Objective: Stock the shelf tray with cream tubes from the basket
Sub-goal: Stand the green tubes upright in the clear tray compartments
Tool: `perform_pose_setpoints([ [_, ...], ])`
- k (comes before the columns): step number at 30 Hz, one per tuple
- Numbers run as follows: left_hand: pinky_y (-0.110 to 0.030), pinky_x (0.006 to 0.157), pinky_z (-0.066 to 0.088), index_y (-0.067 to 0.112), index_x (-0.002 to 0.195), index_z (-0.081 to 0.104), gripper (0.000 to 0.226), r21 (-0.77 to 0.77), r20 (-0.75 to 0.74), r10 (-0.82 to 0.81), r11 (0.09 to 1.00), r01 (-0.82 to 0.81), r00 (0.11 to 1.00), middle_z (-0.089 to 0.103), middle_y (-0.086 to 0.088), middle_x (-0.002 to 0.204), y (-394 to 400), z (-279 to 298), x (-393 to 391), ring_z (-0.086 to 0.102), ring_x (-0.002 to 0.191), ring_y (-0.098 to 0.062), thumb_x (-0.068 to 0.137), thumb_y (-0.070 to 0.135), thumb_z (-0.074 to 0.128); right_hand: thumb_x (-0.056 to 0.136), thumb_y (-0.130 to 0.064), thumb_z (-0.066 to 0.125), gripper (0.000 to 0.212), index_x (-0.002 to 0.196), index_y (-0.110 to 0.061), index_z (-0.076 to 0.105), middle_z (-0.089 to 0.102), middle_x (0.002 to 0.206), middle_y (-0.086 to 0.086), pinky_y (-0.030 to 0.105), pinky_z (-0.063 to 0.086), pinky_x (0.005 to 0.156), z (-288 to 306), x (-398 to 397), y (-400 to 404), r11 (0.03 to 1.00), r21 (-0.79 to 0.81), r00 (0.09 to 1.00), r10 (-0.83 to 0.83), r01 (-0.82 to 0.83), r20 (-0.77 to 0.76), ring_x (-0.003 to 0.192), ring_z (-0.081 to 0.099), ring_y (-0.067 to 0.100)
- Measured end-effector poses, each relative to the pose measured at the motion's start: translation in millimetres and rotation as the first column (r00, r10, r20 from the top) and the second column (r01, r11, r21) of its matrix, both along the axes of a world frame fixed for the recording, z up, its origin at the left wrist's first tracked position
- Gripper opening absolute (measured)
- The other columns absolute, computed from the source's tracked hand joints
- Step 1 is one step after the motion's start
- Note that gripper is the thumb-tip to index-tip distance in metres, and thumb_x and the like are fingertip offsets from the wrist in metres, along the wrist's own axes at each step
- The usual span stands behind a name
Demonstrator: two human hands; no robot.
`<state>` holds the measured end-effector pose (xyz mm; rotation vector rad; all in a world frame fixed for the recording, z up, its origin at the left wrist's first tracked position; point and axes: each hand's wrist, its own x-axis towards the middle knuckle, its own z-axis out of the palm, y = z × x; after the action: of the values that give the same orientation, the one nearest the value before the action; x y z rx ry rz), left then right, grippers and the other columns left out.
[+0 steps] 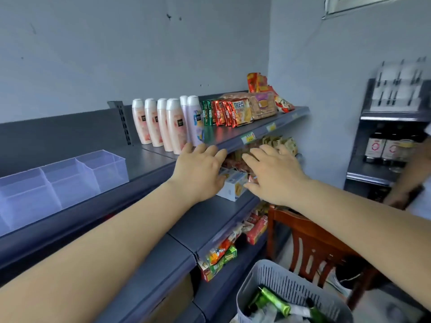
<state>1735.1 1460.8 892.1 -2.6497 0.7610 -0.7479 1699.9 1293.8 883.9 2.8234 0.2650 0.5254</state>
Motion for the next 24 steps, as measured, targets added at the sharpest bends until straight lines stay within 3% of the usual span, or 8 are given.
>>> perform_pose_setpoints([
  [6, -0.04, 0.105, 0.024, 0.018, 0.143, 0.026, 0.059, 0.029, -0.068, -0.131, 0.991, 0.133, 0.989, 0.037, -0.001, 0.145, -56.3, -32.7, -2.3, 0.035, 0.13, -0.025, 0.093, 0.045, 0.04, 0.092, -0.052, 0.042, 0.067, 0.146, -0.017, 0.022, 0.03, 0.147, 0.003, 0.044, 0.018, 0.11, -32.7, -24.9, -55.6, 0.991, 0.026, 0.991, -0.129, 0.131, -0.043, 0.137, 0.022, 0.023],
  [16, -0.041, 0.103, 0.026, 0.016, 0.141, 0.032, 0.059, 0.066, -0.25, -0.291, 0.946, 0.316, 0.923, 0.04, -0.003, 0.144, -115.6, -120.5, 13.3, 0.038, 0.129, -0.027, 0.09, 0.043, 0.045, 0.09, -0.052, 0.045, 0.07, 0.146, -0.017, 0.022, 0.028, 0.15, 0.004, 0.044, 0.018, 0.11, -127.8, -43.0, -100.2, 0.952, 0.047, 0.923, -0.28, 0.302, -0.264, 0.138, 0.021, 0.024],
  [24, -0.041, 0.104, 0.026, 0.019, 0.139, 0.032, 0.055, 0.146, -0.488, -0.256, 0.919, 0.367, 0.834, 0.042, 0.0, 0.14, -138.2, -228.0, 60.2, 0.039, 0.128, -0.024, 0.09, 0.043, 0.046, 0.088, -0.054, 0.047, 0.065, 0.14, -0.018, 0.033, 0.035, 0.145, 0.003, 0.042, 0.026, 0.106, -224.2, -22.1, -118.2, 0.906, 0.08, 0.825, -0.338, 0.415, -0.454, 0.133, 0.031, 0.025],
])
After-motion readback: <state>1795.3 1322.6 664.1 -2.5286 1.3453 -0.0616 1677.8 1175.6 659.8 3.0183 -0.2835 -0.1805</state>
